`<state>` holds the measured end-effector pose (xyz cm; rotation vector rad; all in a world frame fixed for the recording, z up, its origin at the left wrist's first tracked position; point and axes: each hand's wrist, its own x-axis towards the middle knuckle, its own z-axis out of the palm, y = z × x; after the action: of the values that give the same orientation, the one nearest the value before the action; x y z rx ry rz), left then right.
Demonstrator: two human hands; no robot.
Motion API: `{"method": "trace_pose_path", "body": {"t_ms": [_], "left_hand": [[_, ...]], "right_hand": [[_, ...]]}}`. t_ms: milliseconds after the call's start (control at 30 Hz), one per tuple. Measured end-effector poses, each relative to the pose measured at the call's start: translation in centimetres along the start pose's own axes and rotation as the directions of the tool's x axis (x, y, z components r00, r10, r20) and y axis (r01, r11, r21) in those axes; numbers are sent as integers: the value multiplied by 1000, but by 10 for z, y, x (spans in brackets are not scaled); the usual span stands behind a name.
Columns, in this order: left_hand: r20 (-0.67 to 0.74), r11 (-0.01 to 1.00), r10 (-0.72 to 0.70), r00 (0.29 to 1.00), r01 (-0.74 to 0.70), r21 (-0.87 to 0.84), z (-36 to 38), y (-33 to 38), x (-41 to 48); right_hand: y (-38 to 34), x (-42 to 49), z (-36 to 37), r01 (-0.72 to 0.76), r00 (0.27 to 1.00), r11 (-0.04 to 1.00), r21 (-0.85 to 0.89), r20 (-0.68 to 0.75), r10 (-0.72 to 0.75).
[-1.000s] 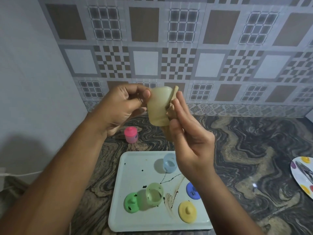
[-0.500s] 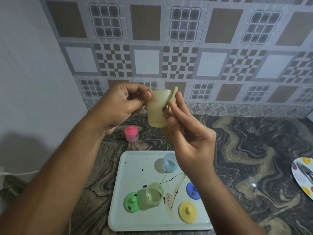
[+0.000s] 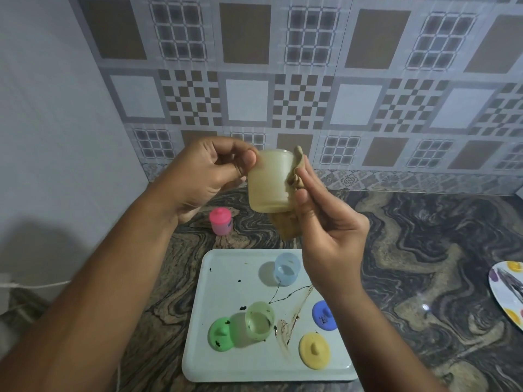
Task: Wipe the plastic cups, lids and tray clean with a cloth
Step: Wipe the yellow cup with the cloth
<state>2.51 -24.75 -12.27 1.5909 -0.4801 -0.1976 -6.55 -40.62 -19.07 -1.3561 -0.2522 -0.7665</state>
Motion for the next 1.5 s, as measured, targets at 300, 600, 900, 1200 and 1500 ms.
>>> {"method": "trace_pose_path", "body": {"t_ms": [300, 600, 900, 1200, 1500], "left_hand": [[-24, 999, 25, 999, -24, 48, 6, 8, -4], [-49, 961, 110, 993, -93, 261, 10, 6, -5], [32, 990, 43, 999, -47, 134, 9, 5, -8], [18, 973, 156, 988, -156, 168, 17, 13, -11], [-8, 951, 183, 983, -175, 254, 19, 12, -6]], "right_hand": [[6, -3, -6, 22, 998, 979, -200, 54, -11], [22, -4, -8, 254, 967, 862, -438, 107, -231], [34, -7, -14, 140, 987, 956, -256, -41, -155], [25, -6, -11, 345, 925, 800, -490, 35, -378], [27, -4, -8, 391, 912, 716, -578, 139, -386]]}}
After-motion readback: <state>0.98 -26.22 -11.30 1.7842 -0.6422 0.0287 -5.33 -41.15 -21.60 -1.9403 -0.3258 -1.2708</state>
